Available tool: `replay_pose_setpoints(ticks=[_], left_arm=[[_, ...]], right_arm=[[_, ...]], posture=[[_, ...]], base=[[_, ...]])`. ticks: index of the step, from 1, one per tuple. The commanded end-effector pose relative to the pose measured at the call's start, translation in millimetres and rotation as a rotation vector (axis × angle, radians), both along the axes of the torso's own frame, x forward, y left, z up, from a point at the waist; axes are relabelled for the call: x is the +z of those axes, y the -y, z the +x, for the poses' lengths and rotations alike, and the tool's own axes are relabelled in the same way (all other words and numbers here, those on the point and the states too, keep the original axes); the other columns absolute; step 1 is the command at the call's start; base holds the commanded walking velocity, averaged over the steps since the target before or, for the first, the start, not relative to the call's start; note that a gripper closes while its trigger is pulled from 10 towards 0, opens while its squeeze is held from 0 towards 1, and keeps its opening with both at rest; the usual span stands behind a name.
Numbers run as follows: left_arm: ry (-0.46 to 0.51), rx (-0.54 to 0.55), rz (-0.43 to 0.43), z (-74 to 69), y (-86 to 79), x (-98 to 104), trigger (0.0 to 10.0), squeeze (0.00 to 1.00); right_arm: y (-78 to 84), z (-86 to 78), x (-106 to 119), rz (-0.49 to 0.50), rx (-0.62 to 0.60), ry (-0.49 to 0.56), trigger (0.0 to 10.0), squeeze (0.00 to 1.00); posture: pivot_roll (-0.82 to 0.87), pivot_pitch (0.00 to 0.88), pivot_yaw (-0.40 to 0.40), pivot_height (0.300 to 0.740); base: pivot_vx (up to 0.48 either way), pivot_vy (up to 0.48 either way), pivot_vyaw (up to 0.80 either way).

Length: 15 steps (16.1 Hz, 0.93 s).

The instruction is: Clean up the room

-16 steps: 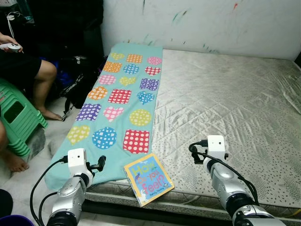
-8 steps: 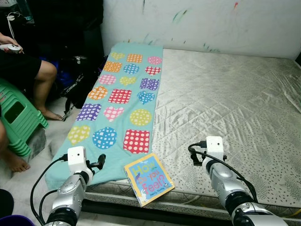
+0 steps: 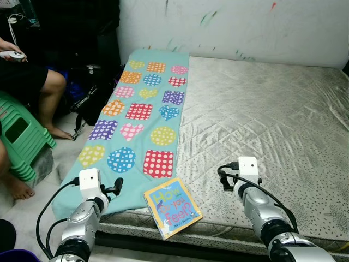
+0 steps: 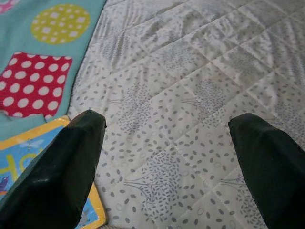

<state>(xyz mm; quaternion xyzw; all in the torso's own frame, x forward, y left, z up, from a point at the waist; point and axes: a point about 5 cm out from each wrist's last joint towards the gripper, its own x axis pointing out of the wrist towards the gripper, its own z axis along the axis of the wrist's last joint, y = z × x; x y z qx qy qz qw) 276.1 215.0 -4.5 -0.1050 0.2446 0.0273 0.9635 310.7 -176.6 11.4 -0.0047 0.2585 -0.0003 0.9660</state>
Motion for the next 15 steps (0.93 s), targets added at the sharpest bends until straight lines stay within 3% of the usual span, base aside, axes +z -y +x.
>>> replay_pose_setpoints(ticks=[1,6,9,15], left_arm=[[-0.007,0.004,-0.012,2.0,0.1,0.7,10.0,0.0],[0.008,0.055,-0.041,1.5,-3.7,1.9,10.0,0.0],[0.008,0.058,-0.041,2.2,-4.1,2.3,10.0,0.0],[-0.02,-0.032,-0.013,10.3,2.0,5.4,10.0,0.0]], right_arm=[[-0.3,2.2,1.0,-0.006,0.017,-0.021,10.0,0.0],[-6.0,3.9,1.1,-0.015,0.075,-0.051,10.0,0.0],[-5.8,4.9,2.3,-0.011,0.07,-0.045,10.0,0.0],[-2.5,7.4,6.8,0.018,0.005,0.002,10.0,0.0]], posture=[[-0.06,0.0,-0.056,0.74],[-0.03,0.0,-0.11,0.74],[-0.03,0.0,-0.103,0.74],[-0.1,0.0,0.029,0.74]], base=[[0.0,0.0,0.0],[0.0,0.0,0.0],[0.0,0.0,0.0],[0.0,0.0,0.0]])
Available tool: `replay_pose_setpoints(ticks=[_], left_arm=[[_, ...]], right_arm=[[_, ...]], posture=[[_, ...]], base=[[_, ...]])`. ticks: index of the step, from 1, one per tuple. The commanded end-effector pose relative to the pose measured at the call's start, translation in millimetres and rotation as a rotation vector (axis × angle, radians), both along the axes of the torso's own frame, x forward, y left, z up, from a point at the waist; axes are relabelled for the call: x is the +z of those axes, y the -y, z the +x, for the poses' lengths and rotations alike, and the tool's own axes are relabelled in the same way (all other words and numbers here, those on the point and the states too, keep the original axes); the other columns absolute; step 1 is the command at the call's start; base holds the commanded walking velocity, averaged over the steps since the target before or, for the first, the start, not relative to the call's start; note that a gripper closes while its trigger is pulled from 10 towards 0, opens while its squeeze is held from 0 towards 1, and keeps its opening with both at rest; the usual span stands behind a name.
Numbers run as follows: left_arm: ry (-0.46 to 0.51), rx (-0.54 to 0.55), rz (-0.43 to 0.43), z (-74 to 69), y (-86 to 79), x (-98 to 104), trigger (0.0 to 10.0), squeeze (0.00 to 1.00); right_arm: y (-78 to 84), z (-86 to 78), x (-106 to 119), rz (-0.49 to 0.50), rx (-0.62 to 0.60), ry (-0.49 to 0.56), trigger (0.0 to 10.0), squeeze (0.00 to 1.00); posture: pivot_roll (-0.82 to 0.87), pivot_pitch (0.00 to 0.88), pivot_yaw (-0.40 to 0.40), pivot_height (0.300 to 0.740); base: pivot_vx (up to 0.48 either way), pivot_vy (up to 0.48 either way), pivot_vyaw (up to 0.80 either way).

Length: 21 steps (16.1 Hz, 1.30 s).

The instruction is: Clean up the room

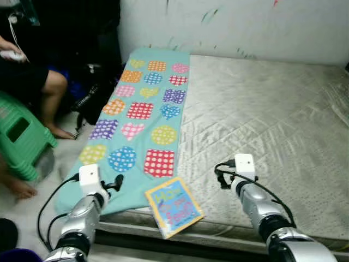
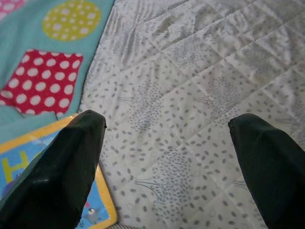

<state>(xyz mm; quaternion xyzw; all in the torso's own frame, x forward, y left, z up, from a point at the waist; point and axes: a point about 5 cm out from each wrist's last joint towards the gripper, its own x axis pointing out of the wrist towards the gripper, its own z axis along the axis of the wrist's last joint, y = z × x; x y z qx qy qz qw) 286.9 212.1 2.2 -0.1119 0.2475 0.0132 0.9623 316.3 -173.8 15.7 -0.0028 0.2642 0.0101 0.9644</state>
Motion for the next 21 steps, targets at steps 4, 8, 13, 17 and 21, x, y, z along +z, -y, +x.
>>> replay_pose_setpoints(ticks=[4,8,13,17,21], left_arm=[[-0.029,-0.117,0.039,9.4,12.7,3,10.0,0.0],[-0.037,-0.146,0.057,10.5,14.9,3,10.0,0.0],[-0.008,-0.007,-0.004,7.4,-2.8,5,10.0,0.0],[0.045,-0.14,0.071,10.2,14.7,10,10.0,0.0],[0.068,-0.094,0.099,18.5,-0.5,21,10.0,0.0]], right_arm=[[8.5,-2.3,3,-0.038,-0.041,0.073,10.0,0.0],[8.8,-12.6,-9,-0.111,0.003,0.013,10.0,0.0],[-4.2,-22.2,-21,-0.125,0.058,-0.016,10.0,0.0],[-12.7,-21.8,-19,-0.114,0.083,0.018,10.0,0.0],[4.5,-2.0,3,0.04,-0.124,0.096,10.0,0.0]], posture=[[-0.18,0.0,0.105,0.74],[-0.23,0.0,0.037,0.74],[-0.17,0.0,0.062,0.74],[-0.16,0.0,0.09,0.74],[-0.13,0.0,0.102,0.74]], base=[[0.0,0.0,0.0],[0.0,0.0,0.0],[0.0,0.0,0.0],[0.0,0.0,0.0],[0.0,0.0,0.0]])
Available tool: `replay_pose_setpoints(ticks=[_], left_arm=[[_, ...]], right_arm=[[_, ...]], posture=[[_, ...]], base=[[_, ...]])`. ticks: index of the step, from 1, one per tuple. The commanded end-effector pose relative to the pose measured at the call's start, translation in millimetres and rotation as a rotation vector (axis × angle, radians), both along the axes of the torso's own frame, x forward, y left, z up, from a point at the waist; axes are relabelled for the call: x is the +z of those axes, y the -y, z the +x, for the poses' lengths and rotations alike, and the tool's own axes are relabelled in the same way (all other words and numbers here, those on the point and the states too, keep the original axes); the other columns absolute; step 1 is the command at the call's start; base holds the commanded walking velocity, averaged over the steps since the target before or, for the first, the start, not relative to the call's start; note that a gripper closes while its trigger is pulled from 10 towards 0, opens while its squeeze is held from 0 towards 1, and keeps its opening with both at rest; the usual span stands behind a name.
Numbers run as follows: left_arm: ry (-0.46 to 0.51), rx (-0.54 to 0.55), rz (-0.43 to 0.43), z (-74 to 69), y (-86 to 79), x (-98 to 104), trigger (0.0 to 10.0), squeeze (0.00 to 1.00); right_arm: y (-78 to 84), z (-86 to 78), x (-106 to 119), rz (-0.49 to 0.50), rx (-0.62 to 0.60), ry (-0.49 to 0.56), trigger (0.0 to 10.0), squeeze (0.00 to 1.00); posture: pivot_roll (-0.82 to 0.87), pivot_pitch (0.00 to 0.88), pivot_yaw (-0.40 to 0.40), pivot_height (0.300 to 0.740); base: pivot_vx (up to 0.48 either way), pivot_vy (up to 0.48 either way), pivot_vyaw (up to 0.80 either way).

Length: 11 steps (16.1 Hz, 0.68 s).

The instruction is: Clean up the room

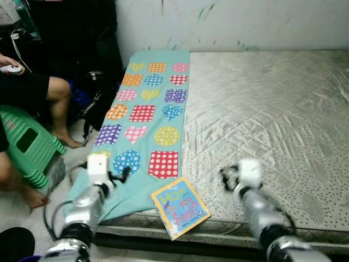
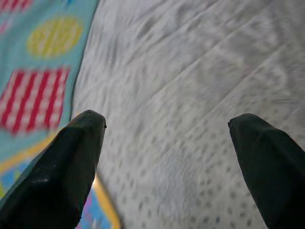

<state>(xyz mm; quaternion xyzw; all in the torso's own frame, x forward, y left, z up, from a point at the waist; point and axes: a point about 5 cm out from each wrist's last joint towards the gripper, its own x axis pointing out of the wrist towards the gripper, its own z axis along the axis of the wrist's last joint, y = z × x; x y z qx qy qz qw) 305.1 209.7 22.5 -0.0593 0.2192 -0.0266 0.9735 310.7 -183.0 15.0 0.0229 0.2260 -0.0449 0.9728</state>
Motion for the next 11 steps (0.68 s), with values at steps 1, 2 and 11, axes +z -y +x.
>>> replay_pose_setpoints(ticks=[1,2,11], left_arm=[[0.008,0.002,0.019,1.9,-3.8,3,10.0,0.0],[0.012,0.005,0.018,3.8,-3.6,5,10.0,0.0],[0.035,-0.017,-0.046,11.3,21.8,8,10.0,0.0]], right_arm=[[-6.7,6.7,7,0.039,-0.009,0.039,10.0,0.0],[-9.1,9.5,11,0.042,-0.007,0.053,10.0,0.0],[13.9,7.9,17,0.012,-0.071,0.125,10.0,0.0]], posture=[[-0.12,0.0,0.105,0.74],[-0.12,0.0,0.108,0.74],[-0.17,0.0,0.088,0.74]], base=[[0.0,0.0,0.0],[0.0,0.0,0.0],[0.0,0.0,-0.07]])
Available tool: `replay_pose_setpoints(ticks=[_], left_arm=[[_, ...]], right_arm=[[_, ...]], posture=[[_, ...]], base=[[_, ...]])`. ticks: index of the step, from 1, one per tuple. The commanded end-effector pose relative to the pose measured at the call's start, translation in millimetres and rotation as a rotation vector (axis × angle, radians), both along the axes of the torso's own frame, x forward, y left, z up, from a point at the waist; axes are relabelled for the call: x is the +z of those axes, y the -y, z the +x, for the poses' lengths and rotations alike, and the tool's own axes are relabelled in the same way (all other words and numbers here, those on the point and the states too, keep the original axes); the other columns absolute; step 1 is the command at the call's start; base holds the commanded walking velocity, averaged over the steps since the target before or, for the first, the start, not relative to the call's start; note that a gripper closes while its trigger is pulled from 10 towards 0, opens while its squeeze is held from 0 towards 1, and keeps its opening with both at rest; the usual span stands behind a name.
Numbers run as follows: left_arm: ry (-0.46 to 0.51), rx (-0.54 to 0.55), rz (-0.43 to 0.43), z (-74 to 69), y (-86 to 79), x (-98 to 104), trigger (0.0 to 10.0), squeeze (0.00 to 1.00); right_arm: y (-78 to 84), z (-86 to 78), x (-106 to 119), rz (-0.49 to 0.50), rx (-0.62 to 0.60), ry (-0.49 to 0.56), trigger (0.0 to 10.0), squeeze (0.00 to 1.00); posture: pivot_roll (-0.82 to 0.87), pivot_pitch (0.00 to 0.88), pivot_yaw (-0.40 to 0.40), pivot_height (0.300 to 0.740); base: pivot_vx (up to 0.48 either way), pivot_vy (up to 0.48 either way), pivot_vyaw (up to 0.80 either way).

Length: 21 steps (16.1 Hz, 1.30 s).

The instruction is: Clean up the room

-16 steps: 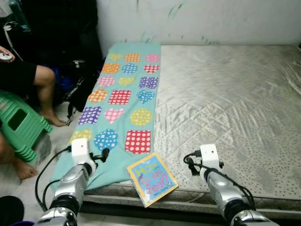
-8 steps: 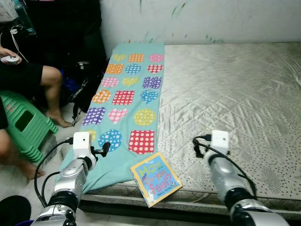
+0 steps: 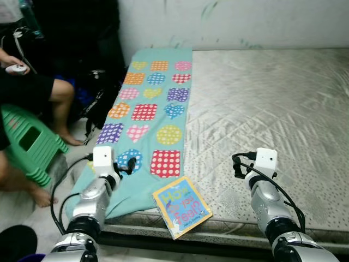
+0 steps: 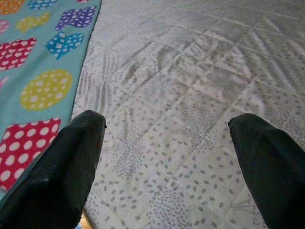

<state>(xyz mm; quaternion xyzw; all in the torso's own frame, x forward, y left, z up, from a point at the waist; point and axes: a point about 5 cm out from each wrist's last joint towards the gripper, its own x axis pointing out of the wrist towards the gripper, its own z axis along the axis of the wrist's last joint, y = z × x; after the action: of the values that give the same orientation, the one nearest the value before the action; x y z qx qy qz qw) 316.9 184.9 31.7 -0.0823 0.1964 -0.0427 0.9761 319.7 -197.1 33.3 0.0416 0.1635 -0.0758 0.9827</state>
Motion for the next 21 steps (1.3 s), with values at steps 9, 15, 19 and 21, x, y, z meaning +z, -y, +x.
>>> replay_pose_setpoints(ticks=[9,15,19,21], left_arm=[[-0.01,0.104,-0.093,-5.9,-10.1,-6,10.0,0.0],[-0.026,0.082,-0.085,-5.5,-6.6,-7,10.0,0.0],[-0.016,0.107,-0.101,-6.9,-11.6,-7,10.0,0.0],[-0.018,0.112,-0.1,-7.4,-12.5,-7,10.0,0.0]], right_arm=[[-6.2,6.2,4,-0.005,0.053,-0.011,10.0,0.0],[-6.7,4.3,2,0.019,0.037,-0.017,10.0,0.0],[-10.5,5.2,2,0.032,0.045,-0.021,10.0,0.0],[-12.7,5.6,1,0.028,0.053,-0.028,10.0,0.0]], posture=[[-0.13,0.0,0.008,0.74],[-0.14,0.0,0.028,0.74],[-0.13,0.0,0.018,0.74],[-0.13,0.0,0.016,0.74]], base=[[0.0,0.0,-0.78],[0.0,0.0,-0.8],[0.0,0.0,-0.35],[0.0,0.0,-0.39]])
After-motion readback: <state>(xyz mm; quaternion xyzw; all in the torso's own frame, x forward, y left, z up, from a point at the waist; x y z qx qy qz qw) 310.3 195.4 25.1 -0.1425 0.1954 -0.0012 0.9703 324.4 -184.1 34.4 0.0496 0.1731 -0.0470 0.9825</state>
